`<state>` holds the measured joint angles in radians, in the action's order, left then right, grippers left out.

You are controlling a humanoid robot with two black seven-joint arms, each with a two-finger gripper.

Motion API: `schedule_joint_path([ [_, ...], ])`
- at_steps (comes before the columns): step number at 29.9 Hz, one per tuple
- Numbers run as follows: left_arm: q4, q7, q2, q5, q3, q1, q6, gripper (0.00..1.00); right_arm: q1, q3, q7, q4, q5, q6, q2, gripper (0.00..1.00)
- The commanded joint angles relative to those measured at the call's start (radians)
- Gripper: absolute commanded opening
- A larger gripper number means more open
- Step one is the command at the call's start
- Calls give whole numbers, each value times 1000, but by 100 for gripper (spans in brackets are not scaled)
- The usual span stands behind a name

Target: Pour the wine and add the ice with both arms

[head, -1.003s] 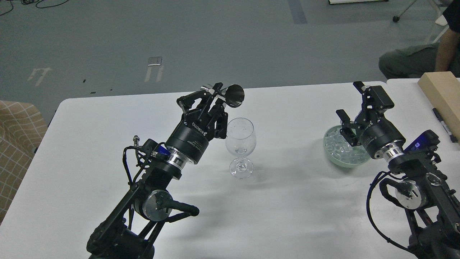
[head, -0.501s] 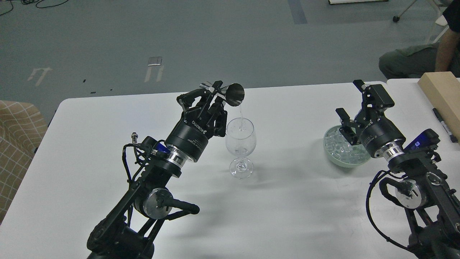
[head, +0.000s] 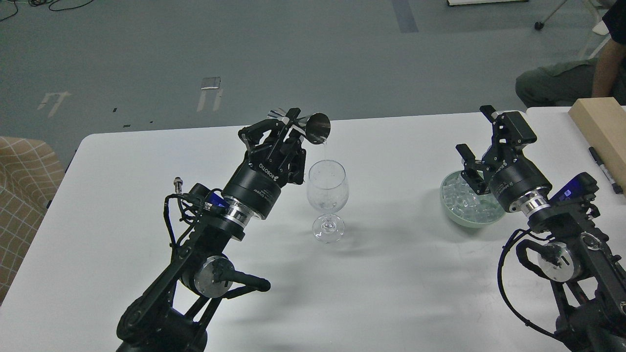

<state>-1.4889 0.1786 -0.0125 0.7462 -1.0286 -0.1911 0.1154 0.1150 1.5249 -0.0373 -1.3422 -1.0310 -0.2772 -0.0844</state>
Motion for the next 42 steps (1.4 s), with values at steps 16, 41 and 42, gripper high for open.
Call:
schedule_joint_path([
  [16,12,41,-6,56,1,-2,-2,10,2,0,1,-5,0,-2,0,100],
  [41,19,93,-10,168,5,-1,-3,10,2,1,1,-9,0,-2,0,100],
  [42,21,93,-9,176,5,-1,-5,10,2,1,1,-9,-1,-2,2,100],
])
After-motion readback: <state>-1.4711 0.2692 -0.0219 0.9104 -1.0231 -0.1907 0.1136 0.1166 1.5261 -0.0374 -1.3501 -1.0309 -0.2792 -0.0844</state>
